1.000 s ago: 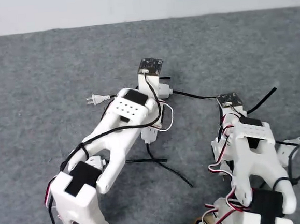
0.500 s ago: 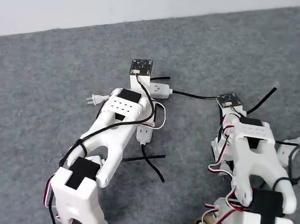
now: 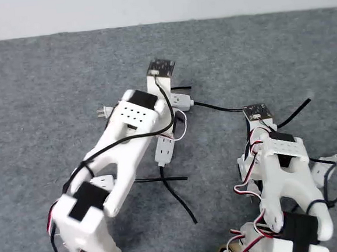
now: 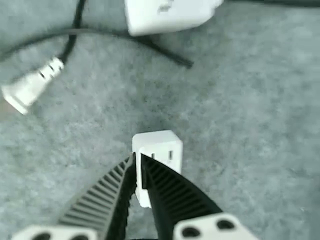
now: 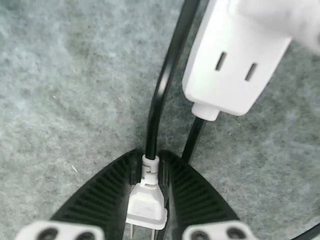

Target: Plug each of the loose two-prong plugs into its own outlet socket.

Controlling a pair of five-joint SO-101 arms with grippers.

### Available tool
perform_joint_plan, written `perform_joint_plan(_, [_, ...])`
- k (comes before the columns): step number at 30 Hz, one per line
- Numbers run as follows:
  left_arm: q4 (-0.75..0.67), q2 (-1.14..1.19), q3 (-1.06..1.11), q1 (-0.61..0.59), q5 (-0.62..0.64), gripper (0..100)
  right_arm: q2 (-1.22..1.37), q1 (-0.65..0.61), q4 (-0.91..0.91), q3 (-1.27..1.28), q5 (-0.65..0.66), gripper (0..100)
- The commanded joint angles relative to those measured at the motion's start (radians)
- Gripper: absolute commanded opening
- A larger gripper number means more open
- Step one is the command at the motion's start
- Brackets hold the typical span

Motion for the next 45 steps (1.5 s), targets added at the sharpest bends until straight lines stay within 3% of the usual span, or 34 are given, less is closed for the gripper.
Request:
perform_joint_plan(1, [0.012,-0.132,0.013,-0.008,-0.017,2,-0.028,-0.005,-0.021,-0.011,0.002,0.8])
perform_joint_plan(4, [0.006,-0.193,0.081,-0.008,-0.087,2,-0.035,-0.005,-0.021,-0.011,0.002,0.8])
perform_joint_plan(10, [-0.043,-0.249,0.346,-0.026,-0.557,1,-0.058,-0.044,-0.015,-0.035,0.008,0.8])
perform_joint_plan(14, [-0.195,-0.256,0.513,-0.114,-0.606,1,-0.189,-0.153,0.03,-0.044,0.008,0.8])
perform_joint_plan(19, [-0.204,-0.256,0.588,-0.18,-0.732,1,-0.463,-0.361,0.131,-0.044,0.057,0.7])
perform_joint_plan(24, [-0.201,-0.256,0.605,-0.195,-0.75,1,-0.615,-0.529,0.239,-0.106,0.072,0.7])
perform_joint_plan(30, [-0.18,-0.256,0.607,-0.16,-0.75,1,-0.621,-0.657,0.248,-0.167,0.064,0.7])
perform_joint_plan(39, [-0.161,-0.244,0.604,-0.114,-0.746,1,-0.653,-0.688,0.2,-0.189,-0.071,0.7])
perform_joint_plan(45, [-0.163,-0.245,0.602,-0.112,-0.747,1,-0.661,-0.789,0.2,-0.186,-0.138,0.7])
